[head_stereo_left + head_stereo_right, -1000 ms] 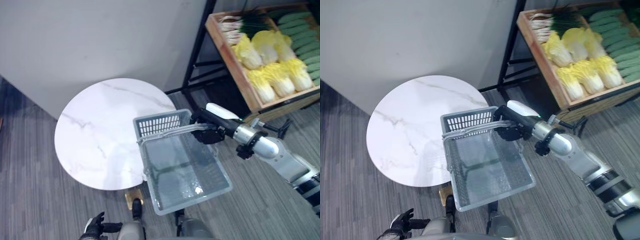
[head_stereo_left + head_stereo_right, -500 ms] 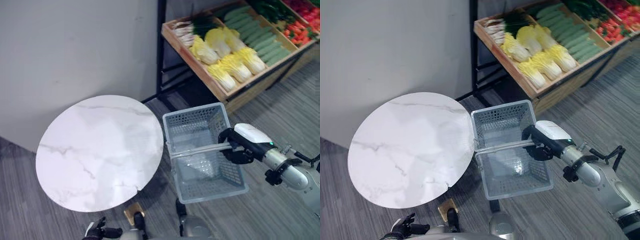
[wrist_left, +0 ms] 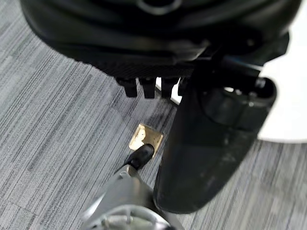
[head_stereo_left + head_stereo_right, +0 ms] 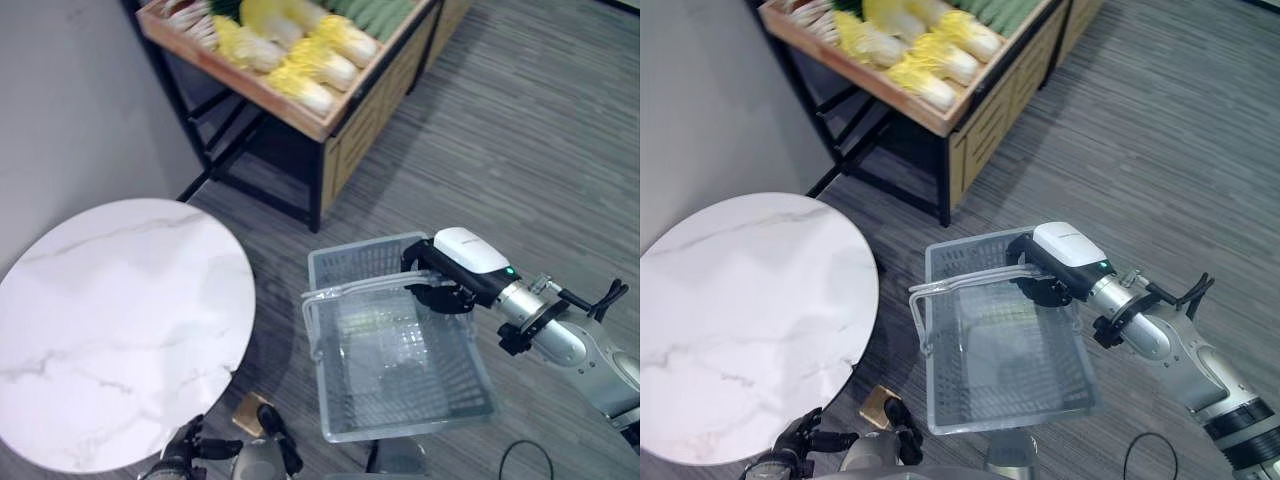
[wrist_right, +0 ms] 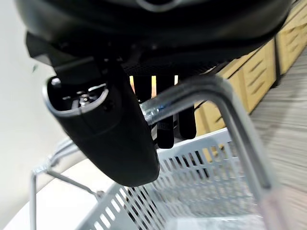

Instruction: Get the vegetables into the basket

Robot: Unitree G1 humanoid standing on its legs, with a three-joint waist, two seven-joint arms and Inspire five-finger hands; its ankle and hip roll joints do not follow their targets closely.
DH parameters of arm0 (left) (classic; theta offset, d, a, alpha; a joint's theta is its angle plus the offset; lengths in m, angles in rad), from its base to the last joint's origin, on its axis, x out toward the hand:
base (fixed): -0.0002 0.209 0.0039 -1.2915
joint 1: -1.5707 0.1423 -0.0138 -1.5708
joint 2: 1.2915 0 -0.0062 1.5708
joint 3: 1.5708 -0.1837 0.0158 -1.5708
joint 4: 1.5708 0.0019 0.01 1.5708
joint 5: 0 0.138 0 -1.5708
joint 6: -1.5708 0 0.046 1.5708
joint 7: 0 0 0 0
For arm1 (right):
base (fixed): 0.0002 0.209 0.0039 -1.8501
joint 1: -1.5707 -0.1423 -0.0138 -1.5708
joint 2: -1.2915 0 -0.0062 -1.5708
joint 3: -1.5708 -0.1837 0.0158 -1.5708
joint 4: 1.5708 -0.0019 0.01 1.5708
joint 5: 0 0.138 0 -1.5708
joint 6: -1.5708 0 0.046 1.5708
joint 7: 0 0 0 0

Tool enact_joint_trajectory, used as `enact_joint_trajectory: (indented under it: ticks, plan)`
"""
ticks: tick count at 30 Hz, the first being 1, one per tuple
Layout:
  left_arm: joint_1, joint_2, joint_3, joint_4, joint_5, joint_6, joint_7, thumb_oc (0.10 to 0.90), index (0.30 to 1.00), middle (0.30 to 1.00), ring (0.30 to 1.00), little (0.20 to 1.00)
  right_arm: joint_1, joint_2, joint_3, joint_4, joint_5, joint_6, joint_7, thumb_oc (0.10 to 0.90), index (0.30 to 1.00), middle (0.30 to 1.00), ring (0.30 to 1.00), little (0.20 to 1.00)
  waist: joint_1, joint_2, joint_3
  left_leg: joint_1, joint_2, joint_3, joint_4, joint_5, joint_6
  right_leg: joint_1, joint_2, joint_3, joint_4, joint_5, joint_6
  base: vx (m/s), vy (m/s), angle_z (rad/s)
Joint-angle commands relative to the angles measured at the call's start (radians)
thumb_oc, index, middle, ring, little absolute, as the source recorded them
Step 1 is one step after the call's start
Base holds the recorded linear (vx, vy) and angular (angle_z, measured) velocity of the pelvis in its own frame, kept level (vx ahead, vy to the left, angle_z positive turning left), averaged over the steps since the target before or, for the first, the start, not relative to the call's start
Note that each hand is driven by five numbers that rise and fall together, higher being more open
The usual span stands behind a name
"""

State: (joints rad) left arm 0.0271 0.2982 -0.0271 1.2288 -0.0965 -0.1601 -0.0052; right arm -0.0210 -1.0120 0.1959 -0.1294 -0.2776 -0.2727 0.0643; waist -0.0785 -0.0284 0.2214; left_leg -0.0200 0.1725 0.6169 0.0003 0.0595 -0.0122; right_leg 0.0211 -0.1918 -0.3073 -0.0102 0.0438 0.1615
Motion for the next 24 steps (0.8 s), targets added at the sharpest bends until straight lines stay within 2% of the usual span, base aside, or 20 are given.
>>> enact_joint_trajectory:
  ticks: [1,4,7,9,12,13,14,15,16,17,18,19,21,22,24]
  plan:
    - [-0.002,0.016,-0.025,0.039,0.023,-0.019,-0.013,0.900,1.000,1.000,1.000,1.000,-0.089,0.013,-0.149,-0.095,0.067,-0.071,-0.104,0.400,0.300,0.300,0.300,0.300,0.007,-0.042,-0.094,0.004,0.018,-0.082,0.079,-0.075,-0.082,-0.093,-0.026,0.045,0.041,0.035,0.040,0.03,-0.192,-0.02]
    - [-0.012,-0.005,-0.044,0.035,0.028,-0.019,-0.014,0.900,1.000,1.000,1.000,1.000,-0.042,-0.007,-0.191,-0.103,0.070,-0.074,-0.109,0.400,0.300,0.300,0.300,0.300,-0.022,-0.019,-0.092,0.009,0.043,-0.073,0.065,-0.045,-0.108,-0.092,-0.004,0.052,0.023,0.024,0.029,0.01,-0.127,-0.11]
    - [-0.018,-0.014,-0.051,0.033,0.030,-0.021,-0.010,0.900,1.000,1.000,1.000,1.000,-0.010,-0.014,-0.222,-0.104,0.069,-0.075,-0.114,0.400,0.300,0.300,0.300,0.300,-0.030,-0.005,-0.086,0.009,0.054,-0.072,0.066,-0.032,-0.121,-0.094,0.004,0.055,0.026,0.012,0.023,0.00,-0.126,-0.14]
    - [-0.030,-0.018,-0.056,0.020,0.027,-0.023,-0.005,0.900,1.000,1.000,1.000,1.000,0.040,-0.021,-0.268,-0.094,0.062,-0.072,-0.124,0.400,0.300,0.300,0.300,0.300,-0.049,0.014,-0.071,0.006,0.075,-0.075,0.067,-0.010,-0.137,-0.110,0.015,0.064,0.064,-0.018,0.006,0.01,-0.164,-0.09]
    - [-0.039,-0.019,-0.064,0.006,0.025,-0.026,0.003,0.900,1.000,1.000,1.000,1.000,0.098,-0.025,-0.323,-0.095,0.055,-0.072,-0.132,0.400,0.300,0.300,0.300,0.300,-0.058,0.025,-0.065,0.000,0.094,-0.085,0.076,0.004,-0.151,-0.117,0.029,0.071,0.086,-0.038,-0.011,0.04,-0.184,0.04]
    - [-0.042,-0.017,-0.061,-0.011,0.020,-0.029,0.007,0.900,1.000,1.000,1.000,1.000,0.126,-0.019,-0.348,-0.085,0.057,-0.074,-0.140,0.400,0.300,0.300,0.300,0.300,-0.064,0.028,-0.055,-0.016,0.120,-0.111,0.128,0.031,-0.169,-0.107,0.048,0.089,0.086,-0.055,-0.032,0.06,-0.260,0.01]
    - [-0.044,-0.013,-0.063,-0.021,0.014,-0.033,0.011,0.900,1.000,1.000,1.000,1.000,0.134,-0.017,-0.358,-0.082,0.058,-0.075,-0.144,0.400,0.300,0.300,0.300,0.300,-0.057,0.026,-0.047,-0.031,0.137,-0.151,0.185,0.053,-0.180,-0.099,0.065,0.103,0.083,-0.059,-0.047,0.01,-0.385,-0.06]
    - [-0.044,-0.007,-0.063,-0.047,-0.009,-0.042,0.019,0.900,1.000,1.000,1.000,1.000,0.129,-0.023,-0.360,-0.080,0.062,-0.081,-0.147,0.400,0.300,0.300,0.300,0.300,-0.039,0.014,-0.026,-0.078,0.120,-0.276,0.253,0.082,-0.161,-0.103,0.087,0.132,0.082,-0.049,-0.076,-0.02,-0.232,-0.18]
    - [-0.038,-0.005,-0.066,-0.059,-0.017,-0.046,0.022,0.900,1.000,1.000,1.000,1.000,0.122,-0.030,-0.356,-0.073,0.062,-0.084,-0.148,0.400,0.300,0.300,0.300,0.300,-0.023,0.010,-0.022,-0.096,0.078,-0.360,0.238,0.068,-0.144,-0.104,0.088,0.154,0.083,-0.050,-0.077,-0.04,-0.134,-0.23]
    - [-0.038,-0.005,-0.065,-0.060,-0.018,-0.046,0.022,0.900,1.000,1.000,1.000,1.000,0.121,-0.030,-0.354,-0.073,0.062,-0.084,-0.149,0.400,0.300,0.300,0.300,0.300,-0.026,0.009,-0.025,-0.100,0.075,-0.362,0.234,0.073,-0.142,-0.109,0.086,0.152,0.082,-0.047,-0.076,0.03,-0.025,-0.75]
    - [-0.031,-0.003,-0.065,-0.068,-0.027,-0.050,0.024,0.900,1.000,1.000,1.000,1.000,0.116,-0.039,-0.354,-0.064,0.060,-0.086,-0.152,0.400,0.300,0.300,0.300,0.300,-0.008,0.002,-0.021,-0.127,0.018,-0.453,0.206,0.035,-0.121,-0.108,0.086,0.181,0.078,-0.047,-0.073,0.10,-0.049,-0.89]
    - [-0.027,0.000,-0.069,-0.062,-0.031,-0.055,0.026,0.900,1.000,1.000,1.000,1.000,0.116,-0.042,-0.351,-0.050,0.061,-0.089,-0.153,0.400,0.300,0.300,0.300,0.300,0.004,-0.006,-0.018,-0.150,-0.012,-0.536,0.152,0.006,-0.111,-0.100,0.096,0.221,0.079,-0.051,-0.065,0.16,-0.037,-0.89]
    - [-0.026,-0.002,-0.074,-0.063,-0.032,-0.058,0.025,0.900,1.000,1.000,1.000,1.000,0.123,-0.043,-0.360,-0.050,0.062,-0.091,-0.150,0.400,0.300,0.300,0.300,0.300,0.001,-0.006,-0.026,-0.162,-0.003,-0.545,0.115,0.024,-0.112,-0.102,0.095,0.234,0.078,-0.051,-0.061,0.16,0.034,-0.57]
    - [-0.027,-0.003,-0.080,-0.066,-0.032,-0.064,0.025,0.900,1.000,1.000,1.000,1.000,0.128,-0.048,-0.376,-0.044,0.059,-0.095,-0.153,0.400,0.300,0.300,0.300,0.300,0.003,0.002,-0.033,-0.191,0.007,-0.583,0.062,0.071,-0.122,-0.090,0.097,0.255,0.082,-0.058,-0.054,0.21,0.115,-0.62]
    - [-0.022,-0.007,-0.095,-0.082,-0.037,-0.073,0.033,0.900,1.000,1.000,1.000,1.000,0.116,-0.052,-0.372,-0.027,0.050,-0.099,-0.163,0.400,0.300,0.300,0.300,0.300,0.019,0.012,-0.033,-0.206,-0.011,-0.674,0.018,0.099,-0.133,-0.078,0.108,0.299,0.089,-0.072,-0.049,0.21,0.117,-0.37]
